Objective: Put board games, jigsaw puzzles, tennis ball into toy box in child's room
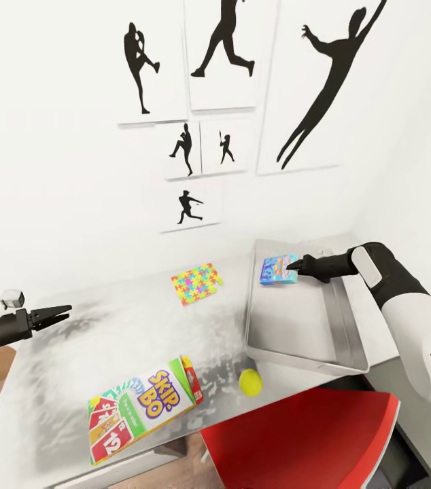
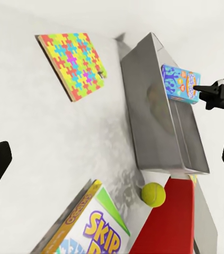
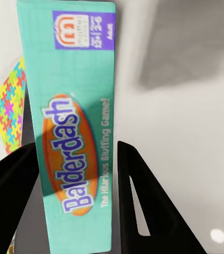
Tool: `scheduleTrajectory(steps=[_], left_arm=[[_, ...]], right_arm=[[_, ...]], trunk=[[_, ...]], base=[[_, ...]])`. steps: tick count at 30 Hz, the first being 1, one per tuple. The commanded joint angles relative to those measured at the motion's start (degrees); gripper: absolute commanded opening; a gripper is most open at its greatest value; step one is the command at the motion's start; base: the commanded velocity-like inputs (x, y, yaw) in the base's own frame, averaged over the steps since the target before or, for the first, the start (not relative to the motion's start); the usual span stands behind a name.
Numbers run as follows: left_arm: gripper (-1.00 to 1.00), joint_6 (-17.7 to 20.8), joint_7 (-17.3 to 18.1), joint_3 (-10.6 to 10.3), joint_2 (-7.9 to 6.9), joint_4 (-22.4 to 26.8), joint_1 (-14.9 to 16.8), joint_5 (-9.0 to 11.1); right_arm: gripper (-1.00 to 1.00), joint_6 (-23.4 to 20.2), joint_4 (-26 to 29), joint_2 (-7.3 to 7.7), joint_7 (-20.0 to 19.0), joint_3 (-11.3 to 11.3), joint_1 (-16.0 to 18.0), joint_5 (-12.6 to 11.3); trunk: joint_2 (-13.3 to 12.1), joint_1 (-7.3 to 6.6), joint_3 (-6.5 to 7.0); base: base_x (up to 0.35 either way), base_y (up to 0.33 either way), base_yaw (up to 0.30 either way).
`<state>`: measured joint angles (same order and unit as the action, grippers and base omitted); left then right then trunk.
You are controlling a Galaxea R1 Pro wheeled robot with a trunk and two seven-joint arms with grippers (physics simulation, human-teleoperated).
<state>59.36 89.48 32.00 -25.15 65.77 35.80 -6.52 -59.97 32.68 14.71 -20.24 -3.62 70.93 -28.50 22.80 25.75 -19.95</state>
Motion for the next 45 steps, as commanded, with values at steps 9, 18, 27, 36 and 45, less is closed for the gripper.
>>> scheduleTrajectory(steps=[9, 18, 27, 36, 45], left_arm=[[1.00, 0.6, 0.5, 0.1, 0.02, 0.1, 0.1, -0.6], [1.00, 0.6, 0.5, 0.1, 0.02, 0.1, 0.1, -0.6], [1.00, 0.6, 0.5, 0.1, -0.01, 0.5, 0.1, -0.6], [1.00, 0.6, 0.5, 0.1, 0.01, 0.8, 0.1, -0.6], [1.00, 0.6, 0.5, 0.1, 0.01, 0.9, 0.1, -0.6]], right_arm=[[-1.00, 0.0, 0.0, 0.06, -0.6, -0.2, 0.1, 0.5], [-1.00, 0.0, 0.1, 0.10, -0.6, -0.2, 0.1, 0.5], [-1.00, 0.0, 0.1, 0.06, -0.6, -0.2, 0.1, 0.5], [1.00, 0.0, 0.1, 0.09, -0.6, -0.2, 1.0, 0.5], [1.00, 0.0, 0.1, 0.15, -0.5, -0.2, 1.1, 0.5]], trunk=[[0.1, 0.03, -0.94], [0.1, 0.03, -1.44], [0.1, 0.03, -1.47], [0.1, 0.03, -1.48], [0.1, 0.03, -1.48]], base=[[0.000, 0.000, 0.000], [0.000, 0.000, 0.000], [0.000, 0.000, 0.000], [0.000, 0.000, 0.000], [0.000, 0.000, 0.000]])
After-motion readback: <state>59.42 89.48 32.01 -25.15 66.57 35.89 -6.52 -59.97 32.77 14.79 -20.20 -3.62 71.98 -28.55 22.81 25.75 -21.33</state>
